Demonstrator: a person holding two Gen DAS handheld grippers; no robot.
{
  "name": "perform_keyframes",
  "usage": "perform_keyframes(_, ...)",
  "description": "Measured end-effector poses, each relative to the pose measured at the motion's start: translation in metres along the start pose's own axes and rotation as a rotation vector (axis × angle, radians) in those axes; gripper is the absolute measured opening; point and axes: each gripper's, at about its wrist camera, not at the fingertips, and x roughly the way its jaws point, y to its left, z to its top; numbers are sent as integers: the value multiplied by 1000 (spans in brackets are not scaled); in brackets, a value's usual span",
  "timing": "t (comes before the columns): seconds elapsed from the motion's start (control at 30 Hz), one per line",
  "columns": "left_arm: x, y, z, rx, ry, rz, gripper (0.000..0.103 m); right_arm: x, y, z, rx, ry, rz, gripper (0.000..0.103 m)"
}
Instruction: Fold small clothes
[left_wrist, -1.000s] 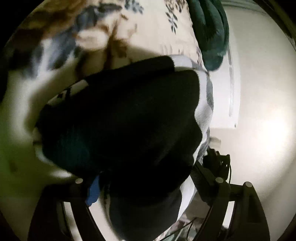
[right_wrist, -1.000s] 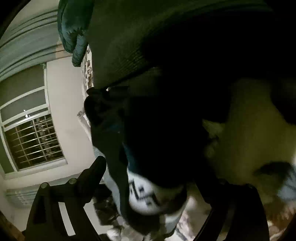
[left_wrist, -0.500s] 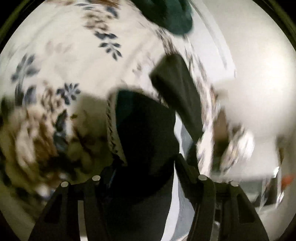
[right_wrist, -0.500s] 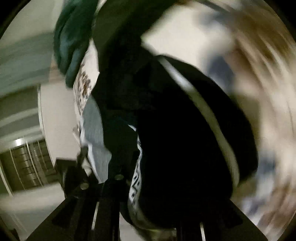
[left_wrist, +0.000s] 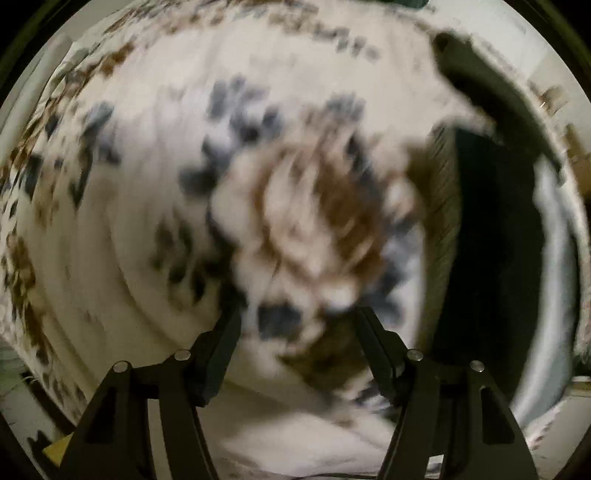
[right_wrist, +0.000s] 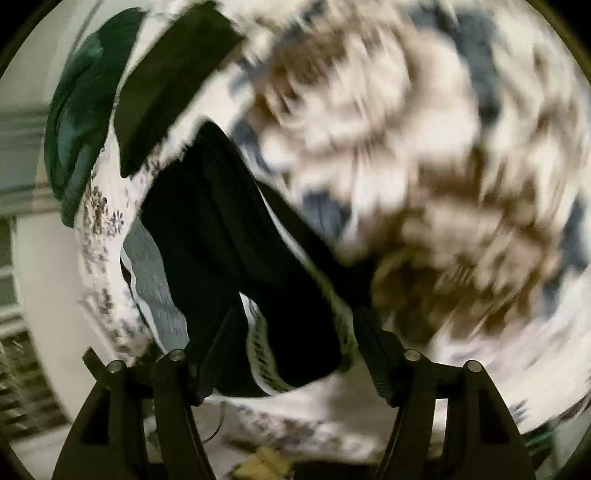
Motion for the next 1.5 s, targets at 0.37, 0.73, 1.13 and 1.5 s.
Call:
perform_keyframes(0.37,33,6,14,-72,-16,61,103,70,95,89,-278,24,-74,50)
perform_keyframes(0.73,-29,2,58,-89,-119,-8,103,47,80,114,-245,-29,-149,18)
perform_keyframes(1.13,15,-80,149,-40,-28,-355,21,58,96,139,-275,-20,-112,12)
perform_keyframes(1.5,-3,-63,146,-96,-33,-420,30,62,97,171,-221,24,-105,35)
